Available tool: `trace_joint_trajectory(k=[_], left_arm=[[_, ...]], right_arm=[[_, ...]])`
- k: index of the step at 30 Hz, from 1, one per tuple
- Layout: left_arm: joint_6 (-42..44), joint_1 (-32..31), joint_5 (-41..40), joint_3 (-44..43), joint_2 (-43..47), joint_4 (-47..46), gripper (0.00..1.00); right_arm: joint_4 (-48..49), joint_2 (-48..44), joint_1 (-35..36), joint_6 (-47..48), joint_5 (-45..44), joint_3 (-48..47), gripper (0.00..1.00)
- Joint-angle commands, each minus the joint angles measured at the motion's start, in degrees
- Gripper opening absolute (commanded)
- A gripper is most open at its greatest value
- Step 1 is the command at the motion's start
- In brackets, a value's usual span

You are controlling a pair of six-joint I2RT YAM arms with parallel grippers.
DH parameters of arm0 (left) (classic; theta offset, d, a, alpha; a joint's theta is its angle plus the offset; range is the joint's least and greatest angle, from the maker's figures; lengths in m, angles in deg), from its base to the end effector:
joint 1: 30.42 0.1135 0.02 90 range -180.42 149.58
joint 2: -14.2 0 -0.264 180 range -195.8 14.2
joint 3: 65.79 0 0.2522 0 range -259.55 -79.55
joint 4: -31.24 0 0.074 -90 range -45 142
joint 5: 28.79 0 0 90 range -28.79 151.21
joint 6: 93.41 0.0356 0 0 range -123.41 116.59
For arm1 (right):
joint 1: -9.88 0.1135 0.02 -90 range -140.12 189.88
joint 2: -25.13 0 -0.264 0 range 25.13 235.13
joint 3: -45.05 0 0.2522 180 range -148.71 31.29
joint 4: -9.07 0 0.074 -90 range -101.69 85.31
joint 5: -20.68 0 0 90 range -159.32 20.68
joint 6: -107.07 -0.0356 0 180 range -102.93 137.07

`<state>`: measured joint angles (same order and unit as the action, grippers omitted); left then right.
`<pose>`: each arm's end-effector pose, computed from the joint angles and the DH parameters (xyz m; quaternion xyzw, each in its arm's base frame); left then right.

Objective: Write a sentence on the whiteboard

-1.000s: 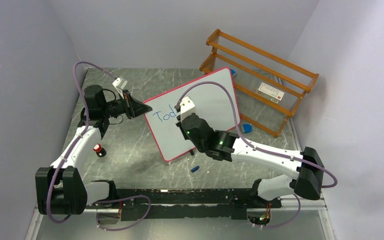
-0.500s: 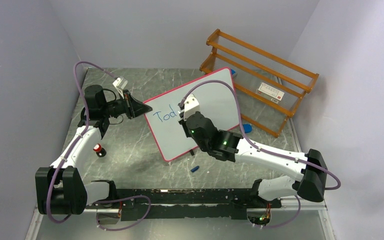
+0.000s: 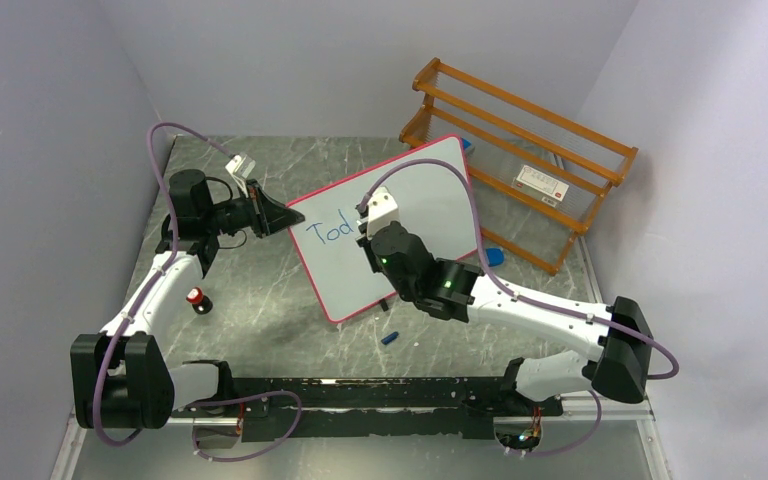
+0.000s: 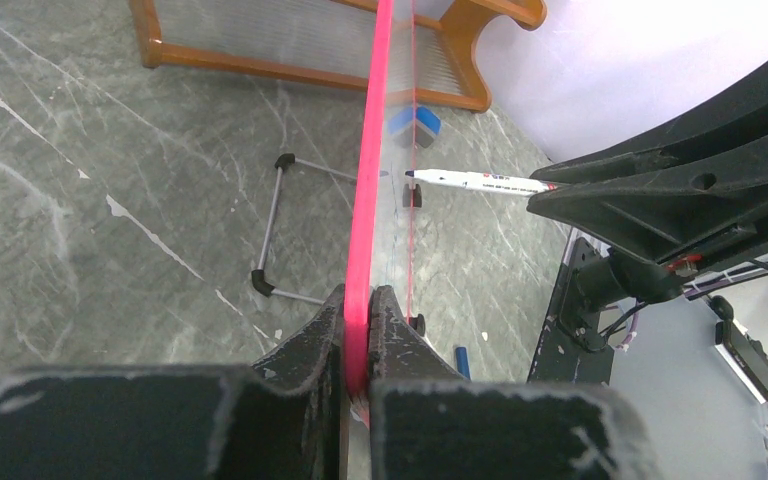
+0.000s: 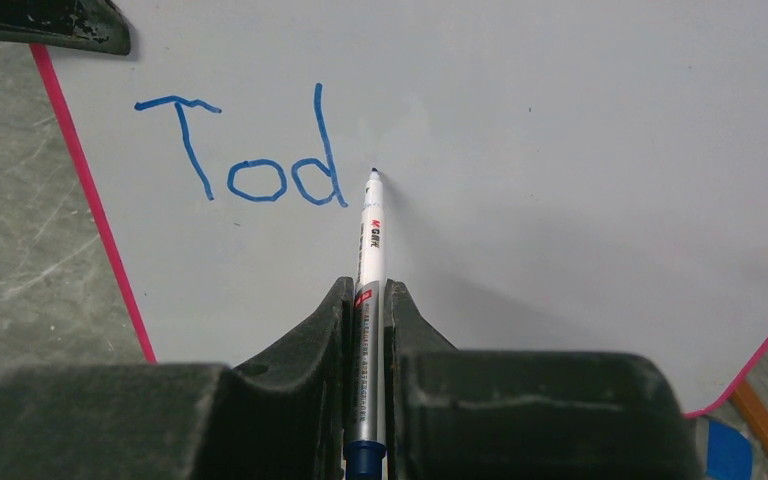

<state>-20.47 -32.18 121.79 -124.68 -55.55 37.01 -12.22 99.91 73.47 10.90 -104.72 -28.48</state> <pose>0.2629 -0.0391 0.2875 0.2065 0.7264 -0.4834 0.4428 0.1510 0.2577 0.3232 -0.2325 0.7760 0.0951 0.5786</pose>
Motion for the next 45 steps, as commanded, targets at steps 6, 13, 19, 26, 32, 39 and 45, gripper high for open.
trace_joint_trajectory(k=[6,13,19,26,32,39,45], left_arm=[[7.6,-1.8,-1.8,1.3,-1.9,5.3,0.05],[7.6,-1.8,-1.9,1.3,-1.9,5.3,0.05],[7.6,-1.8,-1.8,1.3,-2.0,5.4,0.05],[7.7,-1.9,-1.8,1.2,-1.9,5.5,0.05],[7.6,-1.9,-1.8,1.2,-2.0,5.4,0.05],[7.8,-1.9,-2.0,1.1,-2.0,5.7,0.05],[7.8,-1.9,-2.0,1.1,-2.0,5.6,0.05]], right_arm=[[1.9,0.3,-0.8,0.2,-1.4,1.0,0.0],[2.0,0.9,-1.1,0.4,-1.5,0.8,0.0],[2.3,1.5,-1.2,0.5,-1.3,0.6,0.0],[3.5,1.5,-1.3,1.2,-0.7,0.5,0.0],[4.4,1.0,-1.3,1.6,0.4,0.6,0.0],[3.5,0.9,-1.3,1.7,2.0,0.7,0.0],[2.1,0.7,-1.3,1.3,2.8,1.1,0.0]])
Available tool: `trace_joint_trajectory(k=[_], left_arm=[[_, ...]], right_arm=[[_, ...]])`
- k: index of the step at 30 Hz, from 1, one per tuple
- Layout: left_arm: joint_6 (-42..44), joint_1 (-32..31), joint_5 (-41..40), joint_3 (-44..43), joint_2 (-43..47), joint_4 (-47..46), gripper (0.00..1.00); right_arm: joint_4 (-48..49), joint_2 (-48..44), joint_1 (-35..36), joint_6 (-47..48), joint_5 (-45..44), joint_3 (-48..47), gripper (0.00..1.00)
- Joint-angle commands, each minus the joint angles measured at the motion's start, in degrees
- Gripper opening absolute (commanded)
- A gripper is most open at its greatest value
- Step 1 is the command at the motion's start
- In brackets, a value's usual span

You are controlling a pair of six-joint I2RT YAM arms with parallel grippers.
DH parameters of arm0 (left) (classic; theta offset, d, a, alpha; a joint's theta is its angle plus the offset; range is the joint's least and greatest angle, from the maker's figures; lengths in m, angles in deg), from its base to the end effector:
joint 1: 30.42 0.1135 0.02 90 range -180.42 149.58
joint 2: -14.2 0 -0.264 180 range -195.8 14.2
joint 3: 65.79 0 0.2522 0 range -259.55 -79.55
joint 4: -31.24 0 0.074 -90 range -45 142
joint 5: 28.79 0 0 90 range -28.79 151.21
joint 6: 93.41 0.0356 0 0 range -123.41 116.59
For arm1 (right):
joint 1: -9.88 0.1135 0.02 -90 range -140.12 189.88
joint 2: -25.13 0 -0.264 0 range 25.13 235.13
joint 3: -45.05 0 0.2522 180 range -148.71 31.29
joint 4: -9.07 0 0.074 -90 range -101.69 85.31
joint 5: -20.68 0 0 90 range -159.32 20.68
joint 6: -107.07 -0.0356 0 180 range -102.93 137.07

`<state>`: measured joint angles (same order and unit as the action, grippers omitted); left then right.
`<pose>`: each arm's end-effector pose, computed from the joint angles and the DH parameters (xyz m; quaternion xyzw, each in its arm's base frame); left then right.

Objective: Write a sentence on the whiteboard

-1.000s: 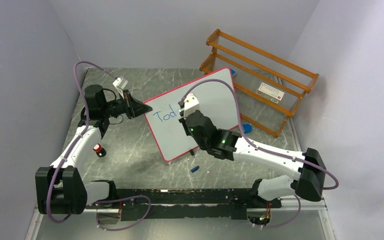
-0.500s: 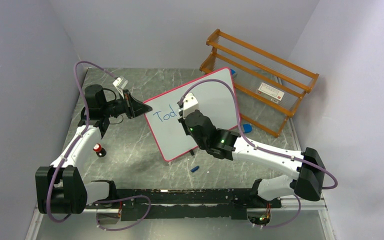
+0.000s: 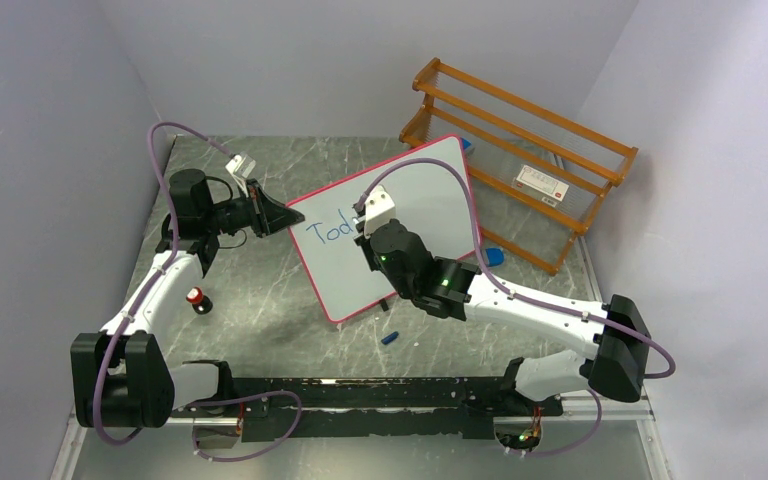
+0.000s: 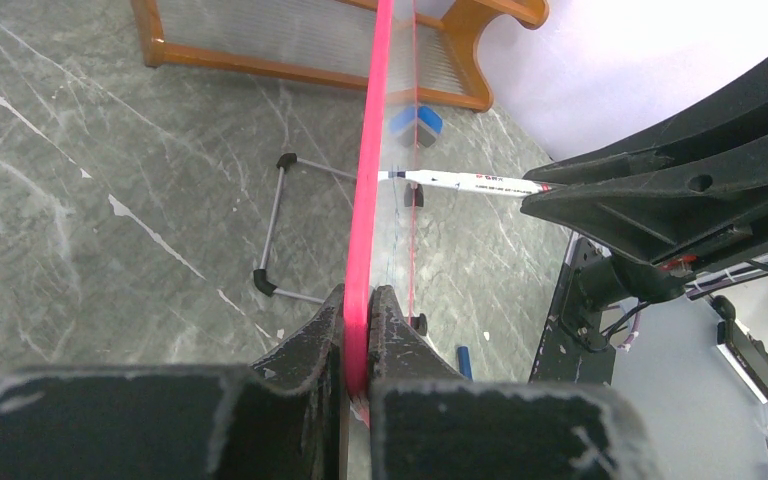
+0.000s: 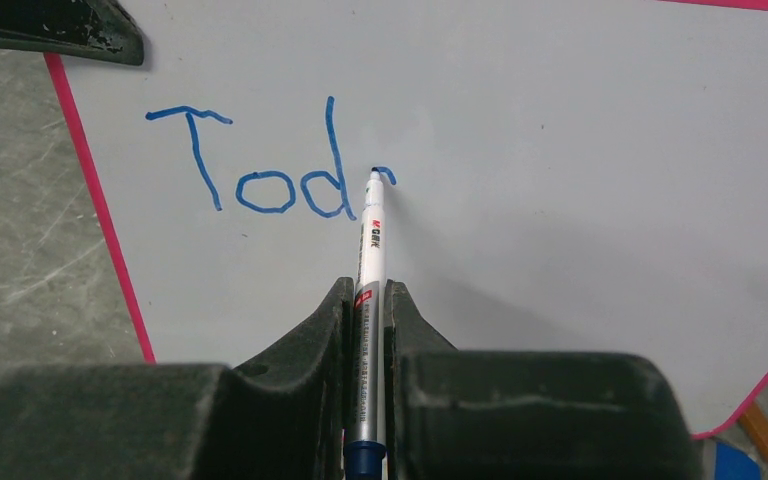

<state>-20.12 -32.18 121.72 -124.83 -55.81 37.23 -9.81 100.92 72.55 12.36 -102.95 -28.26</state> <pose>0.2638 -0.0391 0.2869 0.2070 0.7273 -0.4822 0.4424 0.1569 0.2607 0.3208 -0.2404 0.7706 0.1006 0.5816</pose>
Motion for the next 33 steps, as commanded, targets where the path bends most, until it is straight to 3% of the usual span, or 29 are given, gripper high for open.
trace_joint_trajectory(k=[1,33], left_arm=[[7.5,-1.9,-1.9,1.2,-1.8,5.4,0.05],[7.6,-1.9,-2.1,1.2,-1.9,5.6,0.05]], right_arm=[[-0.7,-0.4,-0.3,-0.3,1.1,0.9,0.0],[-2.4,-2.1,-0.4,0.5,-1.6,2.4,0.0]])
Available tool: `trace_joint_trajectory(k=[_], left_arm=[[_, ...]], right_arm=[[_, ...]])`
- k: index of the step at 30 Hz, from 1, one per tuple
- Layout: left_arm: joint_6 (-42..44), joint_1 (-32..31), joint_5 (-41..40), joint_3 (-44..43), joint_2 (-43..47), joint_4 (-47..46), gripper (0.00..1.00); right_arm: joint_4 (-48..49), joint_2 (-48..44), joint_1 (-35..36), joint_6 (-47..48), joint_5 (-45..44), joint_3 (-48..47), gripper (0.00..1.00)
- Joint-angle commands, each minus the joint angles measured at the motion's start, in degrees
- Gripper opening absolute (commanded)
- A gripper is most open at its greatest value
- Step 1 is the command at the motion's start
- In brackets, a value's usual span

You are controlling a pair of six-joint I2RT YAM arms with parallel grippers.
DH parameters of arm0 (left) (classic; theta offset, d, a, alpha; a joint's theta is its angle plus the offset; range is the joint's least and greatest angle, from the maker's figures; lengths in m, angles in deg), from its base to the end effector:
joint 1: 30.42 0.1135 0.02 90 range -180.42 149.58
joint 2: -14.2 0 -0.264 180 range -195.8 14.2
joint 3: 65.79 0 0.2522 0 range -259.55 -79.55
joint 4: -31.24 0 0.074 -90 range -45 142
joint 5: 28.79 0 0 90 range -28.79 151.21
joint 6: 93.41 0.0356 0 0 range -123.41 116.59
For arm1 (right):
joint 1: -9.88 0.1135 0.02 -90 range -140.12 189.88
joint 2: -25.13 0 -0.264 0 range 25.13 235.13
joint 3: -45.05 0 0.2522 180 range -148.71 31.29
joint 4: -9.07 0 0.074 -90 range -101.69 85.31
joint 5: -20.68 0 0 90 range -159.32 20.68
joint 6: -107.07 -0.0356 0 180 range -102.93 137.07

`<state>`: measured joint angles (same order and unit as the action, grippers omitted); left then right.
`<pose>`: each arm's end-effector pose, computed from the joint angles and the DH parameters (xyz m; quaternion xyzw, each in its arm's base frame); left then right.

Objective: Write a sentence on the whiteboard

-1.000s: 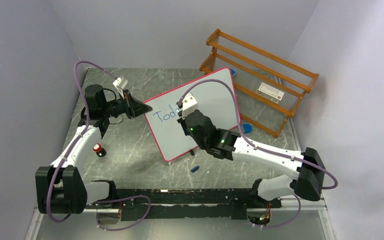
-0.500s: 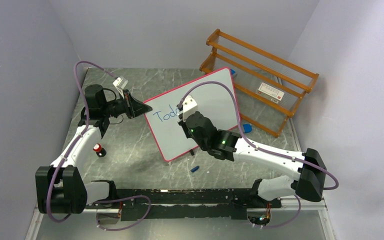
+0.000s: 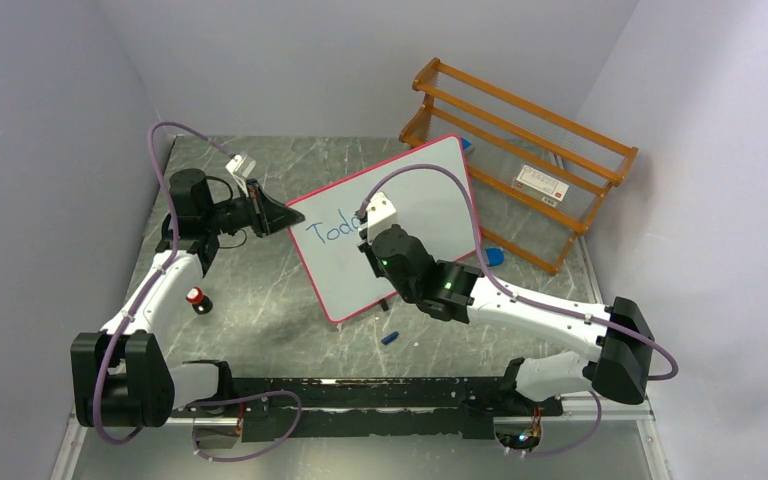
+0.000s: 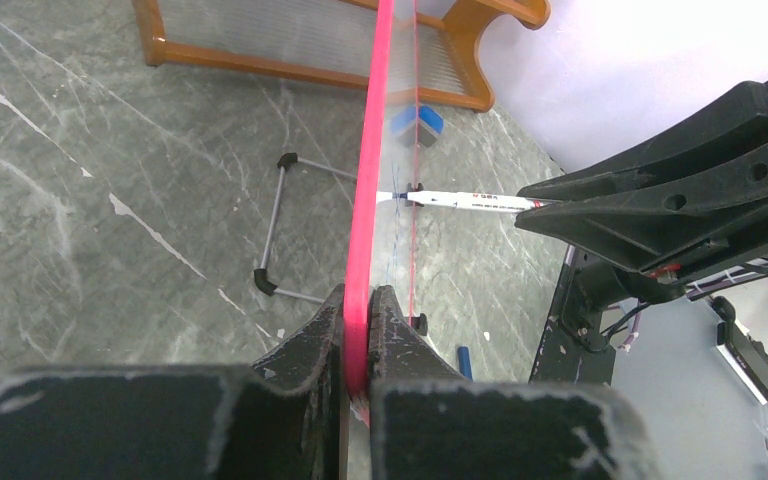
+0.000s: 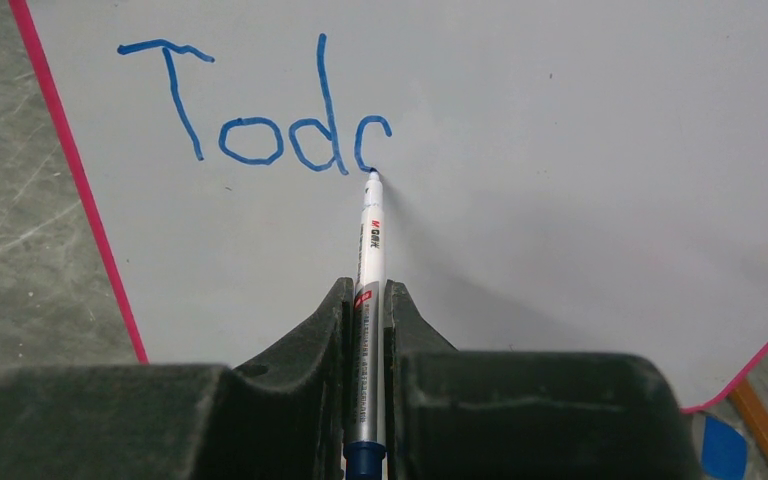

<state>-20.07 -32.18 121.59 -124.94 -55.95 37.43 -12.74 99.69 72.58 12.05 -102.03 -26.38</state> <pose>0.2644 -0.0391 0.2866 0.2057 0.7285 -0.4816 0.4416 0.1528 0.2540 0.3104 -0.2576 0.7817 0.0903 0.5607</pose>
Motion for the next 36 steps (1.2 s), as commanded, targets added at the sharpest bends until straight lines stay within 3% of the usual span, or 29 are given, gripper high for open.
trace_joint_trajectory(k=[1,16,36], left_arm=[[7.6,-1.9,-1.9,1.3,-1.8,5.5,0.05],[7.6,-2.0,-1.9,1.3,-1.7,5.5,0.05],[7.5,-2.0,-1.9,1.3,-1.9,5.4,0.05]], right_arm=[[0.6,-0.8,-0.4,0.9,-2.6,0.3,0.0],[5.2,-0.4,-0.8,2.1,-3.3,-0.4,0.0],[3.8,-0.2,-1.1,1.8,-1.4,-0.5,0.0]])
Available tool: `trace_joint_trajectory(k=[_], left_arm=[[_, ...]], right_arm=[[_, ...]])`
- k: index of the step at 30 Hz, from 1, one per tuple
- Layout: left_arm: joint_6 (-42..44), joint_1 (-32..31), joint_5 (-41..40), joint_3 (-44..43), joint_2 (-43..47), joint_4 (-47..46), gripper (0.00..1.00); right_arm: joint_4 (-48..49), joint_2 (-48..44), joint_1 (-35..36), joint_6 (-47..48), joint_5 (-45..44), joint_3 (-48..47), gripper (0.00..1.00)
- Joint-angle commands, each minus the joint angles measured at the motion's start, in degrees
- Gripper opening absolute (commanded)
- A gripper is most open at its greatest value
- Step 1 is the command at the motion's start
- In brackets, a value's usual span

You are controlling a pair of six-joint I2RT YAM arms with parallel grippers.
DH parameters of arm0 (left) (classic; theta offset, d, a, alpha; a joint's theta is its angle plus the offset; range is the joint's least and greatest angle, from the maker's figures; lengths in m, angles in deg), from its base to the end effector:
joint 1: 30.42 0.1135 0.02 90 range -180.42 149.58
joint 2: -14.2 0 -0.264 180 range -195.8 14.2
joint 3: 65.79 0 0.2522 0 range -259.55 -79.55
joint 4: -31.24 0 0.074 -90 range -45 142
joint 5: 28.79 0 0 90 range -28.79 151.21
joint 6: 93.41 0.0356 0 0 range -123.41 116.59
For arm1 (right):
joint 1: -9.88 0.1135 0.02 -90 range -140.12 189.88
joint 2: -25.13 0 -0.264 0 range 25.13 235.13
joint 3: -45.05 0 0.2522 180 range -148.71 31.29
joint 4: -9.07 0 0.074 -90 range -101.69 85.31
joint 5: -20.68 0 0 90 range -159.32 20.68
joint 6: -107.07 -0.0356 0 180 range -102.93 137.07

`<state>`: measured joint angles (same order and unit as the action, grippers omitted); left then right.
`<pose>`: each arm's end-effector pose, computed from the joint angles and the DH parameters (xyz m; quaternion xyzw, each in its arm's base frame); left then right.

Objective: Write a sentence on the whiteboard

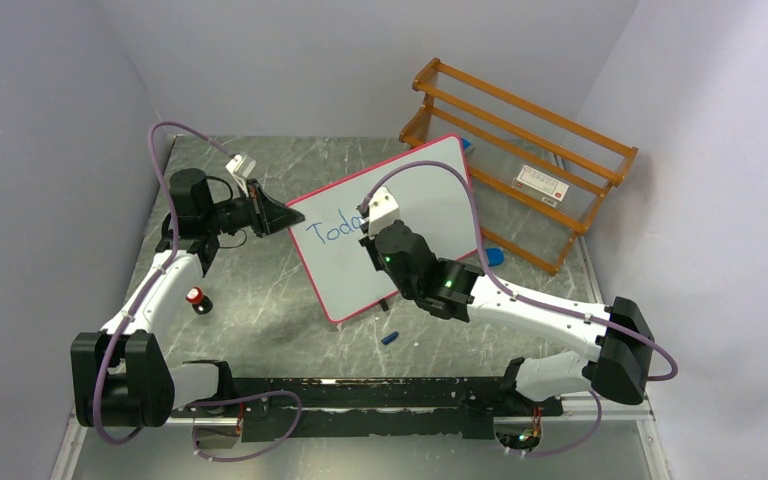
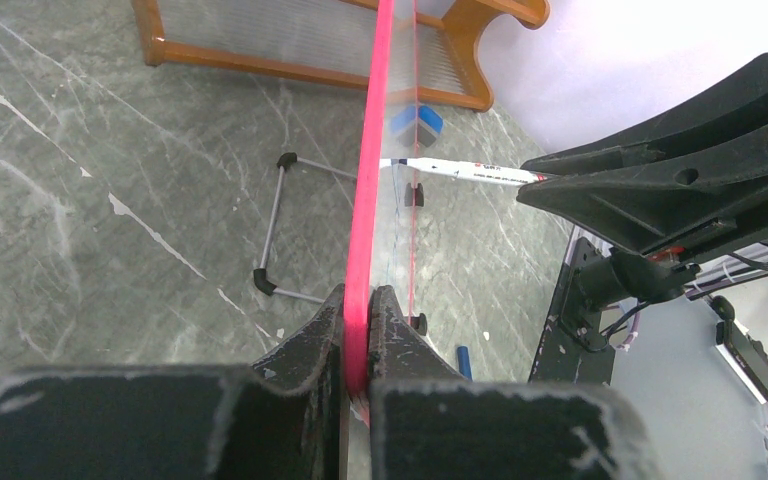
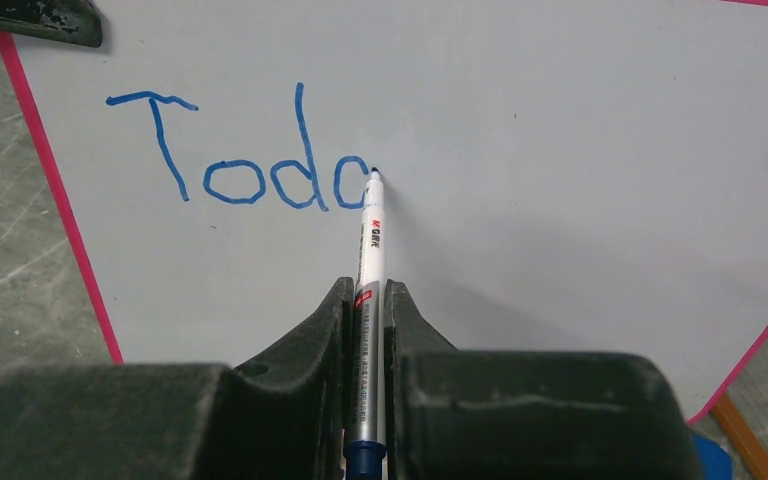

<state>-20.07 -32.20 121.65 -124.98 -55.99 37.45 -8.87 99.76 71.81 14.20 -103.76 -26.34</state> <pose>0.2645 -0.0392 0.2867 0.2061 0.7284 -0.4821 0.4412 0.1581 0.2537 0.3165 -0.2428 0.7681 0.0830 0.5866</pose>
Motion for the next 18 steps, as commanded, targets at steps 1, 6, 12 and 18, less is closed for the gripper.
trace_joint_trajectory(k=[1,6,12,18], left_arm=[[7.5,-2.0,-2.0,1.3,-1.8,5.4,0.05],[7.6,-2.0,-2.1,1.3,-1.9,5.5,0.05],[7.8,-2.0,-2.0,1.2,-1.9,5.6,0.05],[7.8,-2.1,-2.2,1.2,-1.9,5.7,0.05]], right_arm=[[-0.3,-0.5,-0.4,-0.6,0.4,-0.3,0.0],[-1.7,-1.1,-0.4,-1.2,0.9,0.5,0.0],[-2.7,-1.9,-0.4,-1.5,0.4,1.4,0.0],[-3.3,-2.5,-0.4,-1.9,0.2,2.3,0.0]])
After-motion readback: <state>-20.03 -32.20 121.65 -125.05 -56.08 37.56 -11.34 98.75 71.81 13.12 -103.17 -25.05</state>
